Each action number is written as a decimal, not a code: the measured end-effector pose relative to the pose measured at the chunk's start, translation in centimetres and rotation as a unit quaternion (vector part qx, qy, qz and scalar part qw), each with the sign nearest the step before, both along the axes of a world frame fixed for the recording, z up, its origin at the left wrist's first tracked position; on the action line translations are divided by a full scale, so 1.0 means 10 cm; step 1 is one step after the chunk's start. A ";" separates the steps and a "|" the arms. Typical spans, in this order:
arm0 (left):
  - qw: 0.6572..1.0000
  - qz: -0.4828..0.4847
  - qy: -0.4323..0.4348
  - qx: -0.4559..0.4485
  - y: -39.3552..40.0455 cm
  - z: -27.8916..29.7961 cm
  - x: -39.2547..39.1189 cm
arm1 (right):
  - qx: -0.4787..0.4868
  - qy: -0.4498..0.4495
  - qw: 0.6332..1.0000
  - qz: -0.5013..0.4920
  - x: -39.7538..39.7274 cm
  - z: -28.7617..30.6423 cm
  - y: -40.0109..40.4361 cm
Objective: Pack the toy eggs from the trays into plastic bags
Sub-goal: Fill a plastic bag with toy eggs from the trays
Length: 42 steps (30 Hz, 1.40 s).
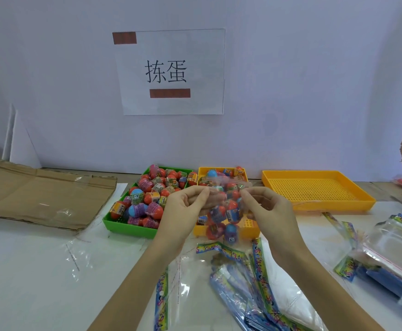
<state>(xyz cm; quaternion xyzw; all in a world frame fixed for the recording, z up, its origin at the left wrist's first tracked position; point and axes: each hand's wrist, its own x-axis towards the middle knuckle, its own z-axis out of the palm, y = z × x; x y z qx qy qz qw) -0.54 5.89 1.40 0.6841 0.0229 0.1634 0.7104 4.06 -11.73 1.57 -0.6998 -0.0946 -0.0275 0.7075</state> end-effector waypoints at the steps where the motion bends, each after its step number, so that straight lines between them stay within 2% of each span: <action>1: 1.000 0.003 -0.002 0.024 -0.02 0.00 0.00 | -0.013 -0.011 1.000 -0.001 0.00 0.00 0.00; 5: 0.997 0.014 -0.022 0.073 -0.09 -0.02 0.00 | -0.033 -0.036 0.999 -0.006 0.00 0.00 -0.01; 12: 1.000 -0.003 0.011 -0.021 -0.05 -0.02 -0.01 | -0.040 -0.025 0.999 -0.018 0.02 0.01 -0.02; 14: 0.999 0.002 0.022 -0.038 -0.06 -0.03 -0.01 | -0.097 -0.100 0.988 -0.061 -0.01 -0.01 -0.01; 15: 0.999 0.008 0.022 -0.039 -0.07 -0.03 -0.01 | -0.153 -0.181 0.967 -0.089 -0.03 -0.01 0.00; 17: 0.999 0.014 0.017 -0.032 -0.09 -0.04 -0.01 | -0.249 -0.355 0.893 -0.121 -0.06 -0.02 0.03; 19: 1.000 0.009 0.011 -0.014 -0.12 -0.06 -0.02 | -0.295 -0.438 0.840 -0.123 -0.07 -0.03 0.06; 21: 1.000 0.012 0.004 0.022 -0.14 -0.07 -0.03 | -0.316 -0.445 0.828 -0.124 -0.05 -0.04 0.08; 27: 0.995 -0.025 -0.020 0.094 -0.18 -0.04 -0.03 | -0.312 -0.434 0.839 -0.100 0.00 -0.06 0.03; 32: 0.978 0.008 -0.057 0.201 -0.15 -0.03 -0.04 | -0.295 -0.432 0.847 -0.093 -0.03 -0.05 0.06; 38: 0.966 0.023 -0.077 0.244 -0.14 -0.06 -0.04 | -0.290 -0.426 0.851 -0.096 -0.02 -0.07 0.06; 42: 0.956 0.032 -0.096 0.276 -0.13 -0.05 -0.04 | -0.308 -0.463 0.827 -0.089 0.01 -0.06 0.05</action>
